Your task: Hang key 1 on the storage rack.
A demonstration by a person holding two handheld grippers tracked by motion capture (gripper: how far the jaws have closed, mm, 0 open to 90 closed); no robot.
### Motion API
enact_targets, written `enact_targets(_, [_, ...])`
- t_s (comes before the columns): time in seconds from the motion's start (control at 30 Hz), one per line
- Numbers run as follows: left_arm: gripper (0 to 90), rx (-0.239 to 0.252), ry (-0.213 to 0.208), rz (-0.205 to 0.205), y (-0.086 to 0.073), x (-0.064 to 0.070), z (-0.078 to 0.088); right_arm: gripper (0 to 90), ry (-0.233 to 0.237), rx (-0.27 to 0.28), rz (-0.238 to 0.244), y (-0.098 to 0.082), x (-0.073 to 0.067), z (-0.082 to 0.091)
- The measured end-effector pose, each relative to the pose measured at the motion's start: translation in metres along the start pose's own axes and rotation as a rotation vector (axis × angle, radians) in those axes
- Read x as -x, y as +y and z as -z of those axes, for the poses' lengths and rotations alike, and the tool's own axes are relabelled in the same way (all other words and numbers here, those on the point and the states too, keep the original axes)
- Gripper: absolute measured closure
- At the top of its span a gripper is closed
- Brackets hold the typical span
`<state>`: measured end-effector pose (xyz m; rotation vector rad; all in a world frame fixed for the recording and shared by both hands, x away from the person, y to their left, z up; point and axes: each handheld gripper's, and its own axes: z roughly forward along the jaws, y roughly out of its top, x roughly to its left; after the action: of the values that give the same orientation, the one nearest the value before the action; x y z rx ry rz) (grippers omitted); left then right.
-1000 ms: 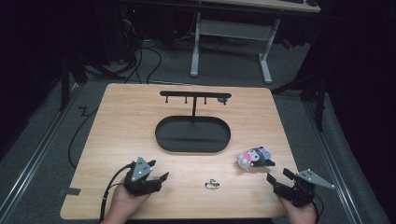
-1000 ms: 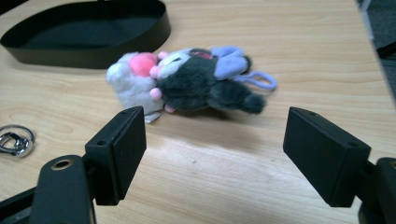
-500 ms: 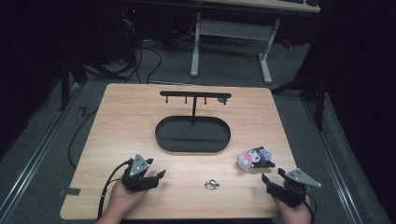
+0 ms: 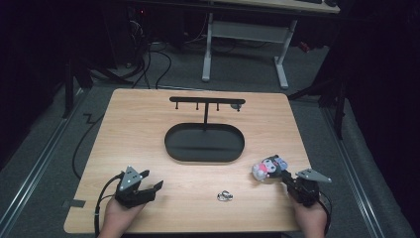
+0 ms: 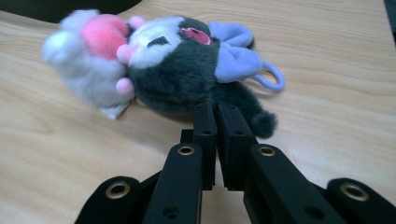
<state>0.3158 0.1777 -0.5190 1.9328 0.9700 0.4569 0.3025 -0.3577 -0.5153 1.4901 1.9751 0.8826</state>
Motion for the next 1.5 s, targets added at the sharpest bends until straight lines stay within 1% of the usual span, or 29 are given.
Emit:
enact_targets(0.07, [34.2,-0.005,0.013,0.007,-0.004,-0.002,0.006,86.5,-0.008,-0.009,0.005,0.006,0.000,-0.009])
enact_targets(0.1, [34.2,-0.005,0.013,0.007,-0.004,-0.002,0.006,85.8,-0.022,-0.015,0.010,0.010,0.000,-0.013])
enact_targets(0.13, [34.2,-0.004,0.023,0.015,-0.008,-0.004,0.012,85.1,-0.034,-0.017,0.026,0.013,0.000,-0.018])
enact_targets(0.17, [34.2,-0.004,0.023,0.015,-0.008,-0.004,0.012,85.1,-0.048,-0.016,0.040,0.017,0.000,-0.022])
enact_targets(0.2, [34.2,-0.006,0.028,0.015,-0.010,-0.005,0.014,85.1,-0.048,-0.016,0.040,0.017,0.000,-0.022])
enact_targets(0.23, [34.3,-0.005,0.033,0.018,-0.012,-0.005,0.016,85.1,-0.051,-0.021,0.045,0.023,0.001,-0.029])
enact_targets(0.3, [34.4,-0.004,0.035,0.028,-0.014,-0.007,0.021,85.6,-0.052,-0.023,0.046,0.027,0.001,-0.034])
enact_targets(0.33, [34.3,-0.004,0.035,0.028,-0.014,-0.007,0.021,85.9,-0.050,-0.028,0.047,0.028,0.000,-0.035])
enact_targets(0.4, [34.4,-0.001,0.021,0.027,-0.013,-0.006,0.020,86.1,-0.056,-0.017,0.059,0.028,-0.002,-0.031])
enact_targets(0.43, [34.3,-0.001,0.021,0.027,-0.013,-0.006,0.020,86.1,-0.056,-0.017,0.059,0.028,-0.002,-0.031])
enact_targets(0.47, [34.4,-0.001,0.013,0.016,-0.011,-0.005,0.017,86.0,-0.046,0.009,0.053,0.029,-0.004,-0.021])
enact_targets(0.5, [34.3,-0.001,0.013,0.016,-0.011,-0.005,0.017,86.0,-0.046,0.009,0.053,0.029,-0.004,-0.021])
enact_targets(0.57, [34.3,0.007,0.003,0.006,-0.007,-0.003,0.013,84.9,-0.022,0.048,0.046,0.029,-0.009,-0.009])
enact_targets(0.6, [34.2,0.020,-0.011,0.004,-0.003,-0.001,0.010,83.0,0.012,0.086,0.043,0.030,-0.020,0.001])
enact_targets(0.63, [34.2,0.020,-0.011,0.004,-0.003,-0.001,0.010,83.0,0.012,0.086,0.043,0.030,-0.020,0.001])
enact_targets(0.67, [34.1,0.020,-0.020,-0.006,-0.001,0.000,0.008,82.8,0.049,0.119,0.056,0.030,-0.033,0.008])
enact_targets(0.7, [34.0,0.020,-0.020,-0.006,-0.001,0.000,0.008,82.8,0.062,0.129,0.063,0.031,-0.041,0.011])
enact_targets(0.73, [34.0,0.016,-0.021,-0.016,-0.001,0.001,0.007,83.0,0.078,0.138,0.079,0.032,-0.048,0.012])
enact_targets(0.8, [33.9,0.015,-0.020,-0.022,-0.002,0.002,0.007,83.1,0.123,0.142,0.085,0.033,-0.061,0.011])
enact_targets(0.87, [33.8,0.013,-0.016,-0.027,-0.003,0.001,0.010,83.0,0.165,0.132,0.091,0.036,-0.074,0.006])
enact_targets(0.9, [33.8,0.013,-0.016,-0.027,-0.003,0.001,0.010,83.0,0.165,0.132,0.091,0.036,-0.074,0.006])
enact_targets(0.93, [33.8,0.013,-0.015,-0.024,-0.004,0.000,0.012,83.0,0.182,0.108,0.121,0.038,-0.085,-0.003])
enact_targets(0.97, [33.8,0.016,-0.010,-0.021,-0.005,-0.001,0.013,83.0,0.182,0.108,0.121,0.038,-0.085,-0.003])
enact_targets(1.03, [33.8,0.022,0.007,-0.013,-0.007,-0.003,0.020,83.4,0.196,0.077,0.145,0.042,-0.095,-0.015])
enact_targets(1.07, [33.8,0.027,0.013,-0.010,-0.008,-0.004,0.022,83.5,0.196,0.067,0.154,0.042,-0.096,-0.017])
enact_targets(1.13, [33.9,0.026,0.019,-0.006,-0.010,-0.005,0.025,83.9,0.190,0.053,0.163,0.043,-0.098,-0.022])
enact_targets(1.3, [33.9,0.026,0.024,0.002,-0.012,-0.006,0.026,86.0,0.183,0.009,0.155,0.044,-0.097,-0.031])
enact_targets(1.37, [33.9,0.025,0.023,-0.002,-0.011,-0.005,0.025,86.4,0.176,-0.001,0.156,0.043,-0.096,-0.033])
enact_targets(1.5, [34.0,0.021,0.007,-0.015,-0.009,-0.003,0.021,86.5,0.165,-0.007,0.133,0.040,-0.090,-0.033])
